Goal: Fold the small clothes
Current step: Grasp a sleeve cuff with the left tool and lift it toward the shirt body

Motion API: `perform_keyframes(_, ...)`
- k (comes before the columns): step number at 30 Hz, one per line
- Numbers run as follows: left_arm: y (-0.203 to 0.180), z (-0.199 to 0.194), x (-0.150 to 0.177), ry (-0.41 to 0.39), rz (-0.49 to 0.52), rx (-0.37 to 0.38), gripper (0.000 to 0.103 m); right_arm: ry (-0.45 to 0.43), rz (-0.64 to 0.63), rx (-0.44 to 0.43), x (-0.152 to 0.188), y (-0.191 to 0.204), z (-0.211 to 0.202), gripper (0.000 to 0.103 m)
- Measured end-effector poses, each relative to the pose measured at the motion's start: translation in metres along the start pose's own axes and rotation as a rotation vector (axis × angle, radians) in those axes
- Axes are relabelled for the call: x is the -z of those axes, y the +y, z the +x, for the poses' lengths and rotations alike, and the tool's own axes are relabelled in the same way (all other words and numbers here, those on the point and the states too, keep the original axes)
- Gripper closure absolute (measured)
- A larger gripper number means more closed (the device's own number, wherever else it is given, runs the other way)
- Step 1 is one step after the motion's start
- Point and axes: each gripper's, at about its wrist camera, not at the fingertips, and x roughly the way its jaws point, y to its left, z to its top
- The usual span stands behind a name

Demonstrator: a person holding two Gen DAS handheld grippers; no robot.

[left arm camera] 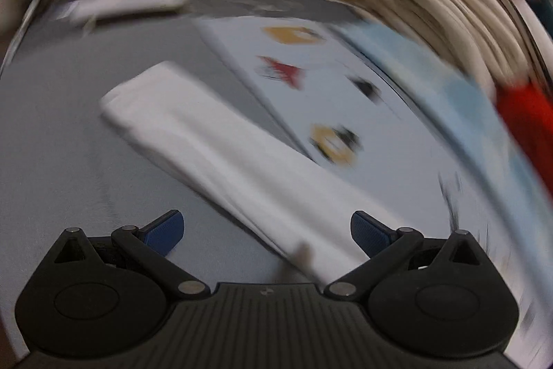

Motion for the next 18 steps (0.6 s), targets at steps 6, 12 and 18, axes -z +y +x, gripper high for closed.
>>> perform_keyframes(6, 0.057, 0.032, -0.023, 0.051, -0.31, 0.089, 0.0, -0.01, -0.023, -0.01, 0.0, 0.005, -0.003, 0.024)
perform_keyframes(12, 0.065, 0.047, -0.041, -0.009, -0.425, 0.125, 0.001, 0.0, -0.033, -0.013, 0.003, 0.006, -0.002, 0.024)
perform_keyframes(18, 0.047, 0.044, -0.059, 0.002, -0.455, 0.131, 0.099, -0.008, -0.056, 0.006, 0.002, 0.004, -0.002, 0.024)
